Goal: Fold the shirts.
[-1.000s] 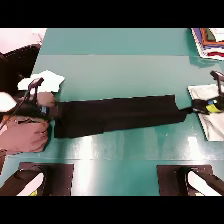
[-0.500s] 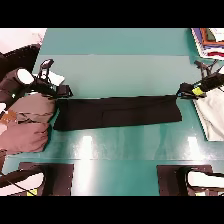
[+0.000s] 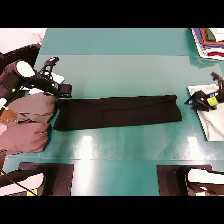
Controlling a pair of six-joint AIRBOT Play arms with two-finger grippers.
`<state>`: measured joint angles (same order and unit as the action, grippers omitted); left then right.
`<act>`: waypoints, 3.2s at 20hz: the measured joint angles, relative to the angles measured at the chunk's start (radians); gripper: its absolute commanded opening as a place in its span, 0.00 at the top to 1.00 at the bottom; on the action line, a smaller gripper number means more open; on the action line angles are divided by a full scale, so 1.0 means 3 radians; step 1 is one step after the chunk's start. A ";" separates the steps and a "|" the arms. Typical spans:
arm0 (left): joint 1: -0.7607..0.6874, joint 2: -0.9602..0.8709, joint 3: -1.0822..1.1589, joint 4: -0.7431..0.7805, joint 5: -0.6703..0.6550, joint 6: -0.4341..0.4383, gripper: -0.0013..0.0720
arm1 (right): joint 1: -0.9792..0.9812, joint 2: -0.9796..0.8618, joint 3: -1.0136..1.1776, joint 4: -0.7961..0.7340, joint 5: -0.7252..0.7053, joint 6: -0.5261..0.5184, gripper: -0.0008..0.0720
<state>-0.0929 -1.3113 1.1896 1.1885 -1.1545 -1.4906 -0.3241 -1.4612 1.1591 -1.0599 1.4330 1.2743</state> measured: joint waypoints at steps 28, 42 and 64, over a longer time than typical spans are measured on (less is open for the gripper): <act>-0.1778 -0.1640 0.1013 -0.0868 0.1094 -0.0160 0.95 | 0.1394 0.0534 0.1179 0.1156 -0.0104 0.0148 0.97; -0.1177 -0.1242 0.1153 -0.0614 0.0651 -0.0177 0.95 | 0.2580 0.0492 0.1471 0.1207 -0.0501 0.0237 0.97; 0.0402 0.0309 0.1148 0.0272 -0.0209 0.0011 0.95 | 0.2748 0.0134 0.0006 0.0570 -0.1268 0.0340 0.13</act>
<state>0.0277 -1.2186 1.5341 1.2701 -1.2171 -1.4872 0.5003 -1.4212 1.1610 -0.8890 1.0527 1.3762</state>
